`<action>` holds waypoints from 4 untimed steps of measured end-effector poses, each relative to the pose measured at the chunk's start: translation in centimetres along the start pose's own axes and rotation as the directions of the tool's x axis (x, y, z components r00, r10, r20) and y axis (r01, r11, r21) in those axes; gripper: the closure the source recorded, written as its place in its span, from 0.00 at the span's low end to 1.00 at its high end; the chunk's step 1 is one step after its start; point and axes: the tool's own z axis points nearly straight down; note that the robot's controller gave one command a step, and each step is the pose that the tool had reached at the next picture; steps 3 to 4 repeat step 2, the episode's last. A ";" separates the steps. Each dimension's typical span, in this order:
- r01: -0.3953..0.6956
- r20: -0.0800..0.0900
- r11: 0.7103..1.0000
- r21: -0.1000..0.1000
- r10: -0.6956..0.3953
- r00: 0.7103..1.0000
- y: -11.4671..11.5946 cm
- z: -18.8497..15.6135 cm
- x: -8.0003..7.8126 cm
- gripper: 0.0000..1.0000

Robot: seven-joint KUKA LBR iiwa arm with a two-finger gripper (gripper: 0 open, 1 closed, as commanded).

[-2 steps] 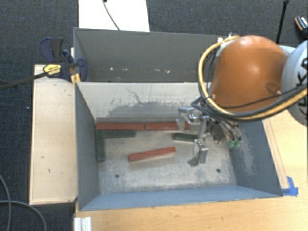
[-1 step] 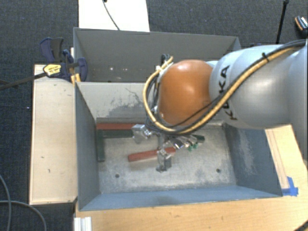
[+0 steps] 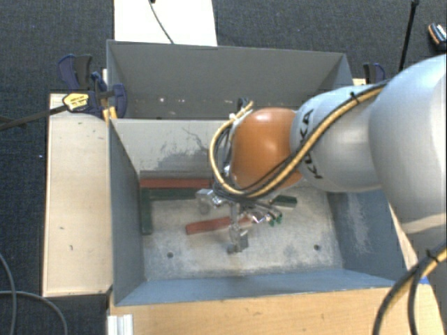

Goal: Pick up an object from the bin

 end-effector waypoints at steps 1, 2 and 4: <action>-0.003 0.006 1.000 0.001 0.003 1.000 0.1 -0.4 -0.2 1.00; 0.088 0.015 0.996 0.006 -0.088 0.996 3.1 -18.2 -1.3 1.00; 0.088 0.015 0.996 0.006 -0.088 0.996 3.1 -18.2 -1.3 1.00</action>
Offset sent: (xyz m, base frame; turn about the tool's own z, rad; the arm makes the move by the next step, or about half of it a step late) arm 0.0000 0.0000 0.0000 0.0000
